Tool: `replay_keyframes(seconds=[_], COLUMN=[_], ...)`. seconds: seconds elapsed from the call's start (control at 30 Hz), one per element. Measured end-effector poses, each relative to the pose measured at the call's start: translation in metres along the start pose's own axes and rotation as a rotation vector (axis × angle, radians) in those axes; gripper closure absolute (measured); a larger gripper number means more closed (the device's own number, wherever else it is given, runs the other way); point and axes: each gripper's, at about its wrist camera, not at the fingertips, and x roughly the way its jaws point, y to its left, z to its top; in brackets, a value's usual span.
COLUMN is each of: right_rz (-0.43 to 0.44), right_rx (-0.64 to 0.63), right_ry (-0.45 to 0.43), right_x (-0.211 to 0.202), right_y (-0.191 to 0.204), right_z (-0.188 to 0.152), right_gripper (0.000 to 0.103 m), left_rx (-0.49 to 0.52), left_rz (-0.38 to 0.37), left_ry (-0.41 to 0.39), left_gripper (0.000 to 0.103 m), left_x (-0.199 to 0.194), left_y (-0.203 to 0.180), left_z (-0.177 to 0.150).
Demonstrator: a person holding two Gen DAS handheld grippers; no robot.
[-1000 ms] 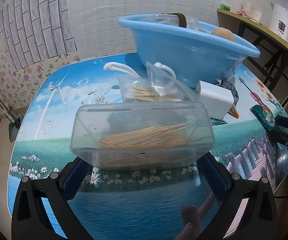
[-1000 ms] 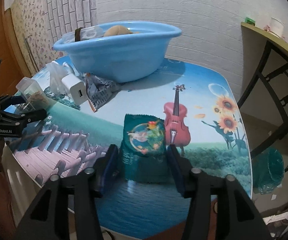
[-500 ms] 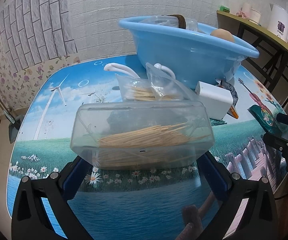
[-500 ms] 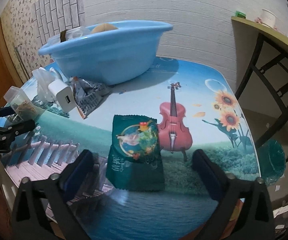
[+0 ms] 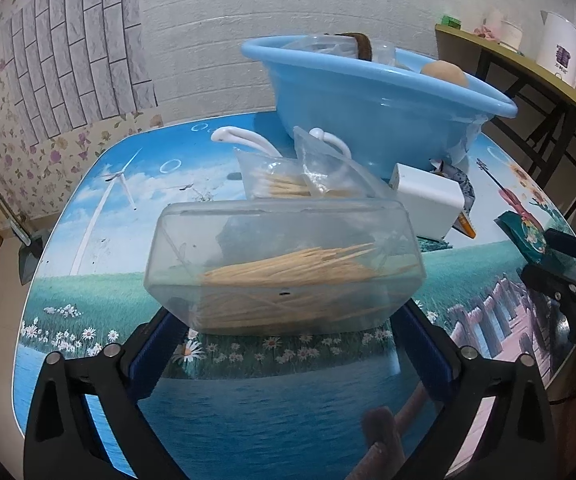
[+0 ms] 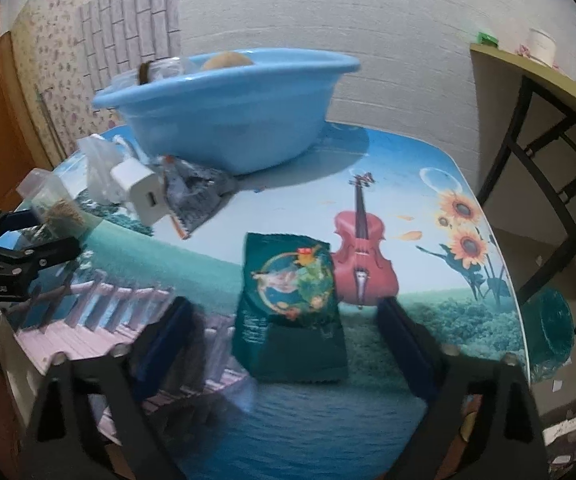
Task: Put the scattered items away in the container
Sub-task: 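Lift the toothpick container with left tool while right tool reaches for the green snack packet, then drop the toothpick container into the basin with left tool while right tool drops the green packet in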
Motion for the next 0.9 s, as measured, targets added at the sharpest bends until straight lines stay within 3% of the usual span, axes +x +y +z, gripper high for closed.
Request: replay_keyframes(seconds=[0.1, 0.43, 0.5, 0.7, 0.9], right_rz=[0.024, 0.037, 0.047, 0.093, 0.125], right_rx=[-0.029, -0.027, -0.023, -0.023, -0.021], right_ry=[-0.021, -0.044, -0.053, -0.080, -0.133], right_x=[-0.003, -0.010, -0.013, -0.020, -0.038], right_y=[0.004, 0.006, 0.006, 0.010, 0.015], right_z=[-0.001, -0.002, -0.002, 0.001, 0.008], right_gripper=[0.049, 0.074, 0.086, 0.094, 0.094], left_rx=[0.004, -0.002, -0.009, -0.020, -0.019], left_rz=[-0.012, -0.062, -0.063, -0.063, -0.063], left_ry=[-0.006, -0.009, -0.019, -0.035, -0.088], left_gripper=[0.011, 0.011, 0.011, 0.011, 0.011], left_x=[-0.002, -0.005, -0.009, -0.014, -0.033], left_y=[0.000, -0.001, 0.000, 0.002, 0.001], left_z=[0.001, 0.000, 0.000, 0.001, 0.010])
